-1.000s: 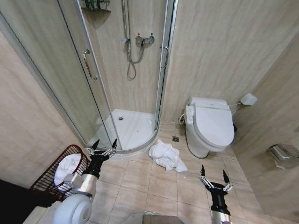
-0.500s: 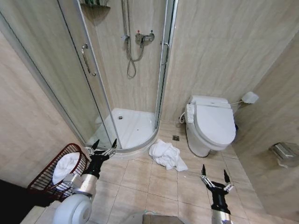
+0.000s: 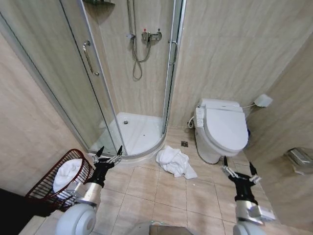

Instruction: Discard the used towel into the hamper.

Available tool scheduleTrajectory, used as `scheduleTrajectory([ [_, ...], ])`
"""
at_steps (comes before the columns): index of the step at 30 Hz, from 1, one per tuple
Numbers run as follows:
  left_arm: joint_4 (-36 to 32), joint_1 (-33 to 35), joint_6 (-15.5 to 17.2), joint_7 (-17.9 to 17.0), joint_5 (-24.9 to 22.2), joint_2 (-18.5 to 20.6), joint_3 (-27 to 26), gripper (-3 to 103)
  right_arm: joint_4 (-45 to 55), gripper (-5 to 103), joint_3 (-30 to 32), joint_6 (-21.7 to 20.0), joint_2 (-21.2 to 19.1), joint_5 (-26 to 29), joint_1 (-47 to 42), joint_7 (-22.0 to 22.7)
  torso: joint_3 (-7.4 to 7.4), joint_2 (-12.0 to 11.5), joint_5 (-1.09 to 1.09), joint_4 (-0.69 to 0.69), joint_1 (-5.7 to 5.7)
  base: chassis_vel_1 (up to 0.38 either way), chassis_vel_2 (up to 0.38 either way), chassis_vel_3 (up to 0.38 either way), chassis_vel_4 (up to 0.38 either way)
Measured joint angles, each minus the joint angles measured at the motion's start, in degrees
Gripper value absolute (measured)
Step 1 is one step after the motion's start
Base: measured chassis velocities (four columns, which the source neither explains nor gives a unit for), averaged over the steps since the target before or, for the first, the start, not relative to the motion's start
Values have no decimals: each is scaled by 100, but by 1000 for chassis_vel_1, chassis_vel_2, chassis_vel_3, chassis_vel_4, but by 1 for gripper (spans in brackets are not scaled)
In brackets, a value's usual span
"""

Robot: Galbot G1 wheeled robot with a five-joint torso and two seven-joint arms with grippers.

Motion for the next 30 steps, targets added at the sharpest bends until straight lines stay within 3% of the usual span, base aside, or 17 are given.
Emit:
scheduleTrajectory([
  [6, 0, 0, 0, 0, 0, 0, 0, 100, -143, 100, -127, 120, -25, 160, 83, -208, -66, -112, -1, 0, -47, 0, 0, 0, 0],
  [9, 0, 0, 0, 0, 0, 0, 0, 100, -755, 100, -95, 724, -1, -55, 50, -312, -130, -224, 1, 0, -94, 0, 0, 0, 0],
  [16, 0, 0, 0, 0, 0, 0, 0, 100, -1265, 100, -158, 1409, 128, -8, -257, -558, -233, -401, 0, -1, -170, 0, 0, 0, 0],
  [30, 0, 0, 0, 0, 0, 0, 0, 100, -1405, 100, -85, 1811, 134, -64, -315, -547, -425, -723, 0, 0, -297, 0, 0, 0, 0],
])
